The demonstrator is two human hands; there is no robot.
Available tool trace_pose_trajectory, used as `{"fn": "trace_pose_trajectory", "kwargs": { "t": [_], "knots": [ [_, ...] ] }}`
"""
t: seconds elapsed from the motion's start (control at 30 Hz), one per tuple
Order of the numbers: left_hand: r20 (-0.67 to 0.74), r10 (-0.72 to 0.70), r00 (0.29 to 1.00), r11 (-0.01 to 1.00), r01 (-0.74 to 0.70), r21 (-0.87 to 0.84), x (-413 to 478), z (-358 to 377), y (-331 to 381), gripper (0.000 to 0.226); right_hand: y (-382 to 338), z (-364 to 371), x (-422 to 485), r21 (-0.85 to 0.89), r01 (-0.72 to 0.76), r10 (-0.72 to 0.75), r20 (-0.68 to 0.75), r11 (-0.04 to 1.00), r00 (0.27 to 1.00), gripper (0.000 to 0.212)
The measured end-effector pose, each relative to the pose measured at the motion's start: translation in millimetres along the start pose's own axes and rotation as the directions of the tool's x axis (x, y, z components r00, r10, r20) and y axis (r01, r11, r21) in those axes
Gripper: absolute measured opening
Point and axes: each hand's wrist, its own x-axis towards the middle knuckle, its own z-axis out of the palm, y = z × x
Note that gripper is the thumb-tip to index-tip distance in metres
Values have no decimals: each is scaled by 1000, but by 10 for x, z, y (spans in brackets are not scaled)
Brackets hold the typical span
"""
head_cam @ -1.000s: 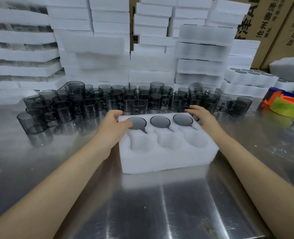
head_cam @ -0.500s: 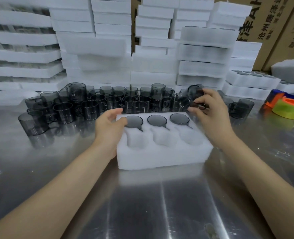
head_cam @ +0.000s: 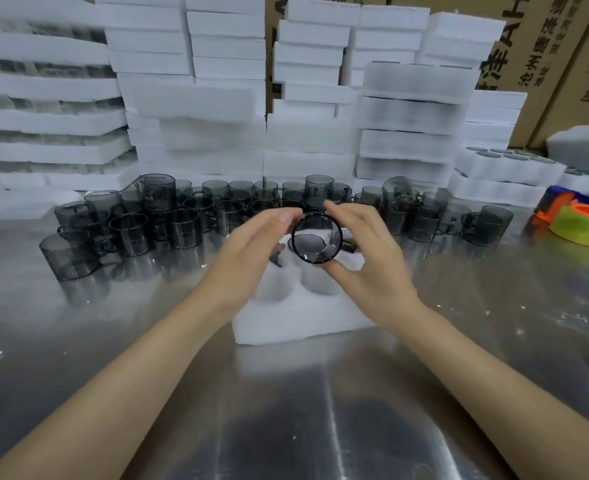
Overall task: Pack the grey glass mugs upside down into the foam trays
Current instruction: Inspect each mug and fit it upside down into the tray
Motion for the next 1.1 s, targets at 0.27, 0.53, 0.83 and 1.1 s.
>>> {"fn": "trace_pose_trajectory", "kwargs": {
  "t": [0.27,0.53,0.83,1.1],
  "knots": [
    [3,-74,997,997,74,14,-2,9,-7,33,-9,13,-20,11,36,-36,-25,999,999,58],
    [65,-68,996,998,67,18,-12,11,-1,41,-16,12,-38,28,38,-37,-35,999,999,60],
    [53,-108,993,994,110,-27,37,-10,-87,67,-63,38,-65,76,66,-67,9,995,998,65],
    [58,-104,993,994,103,21,27,-26,-77,65,-96,16,-49,103,56,-55,-13,993,998,61]
  ]
}}
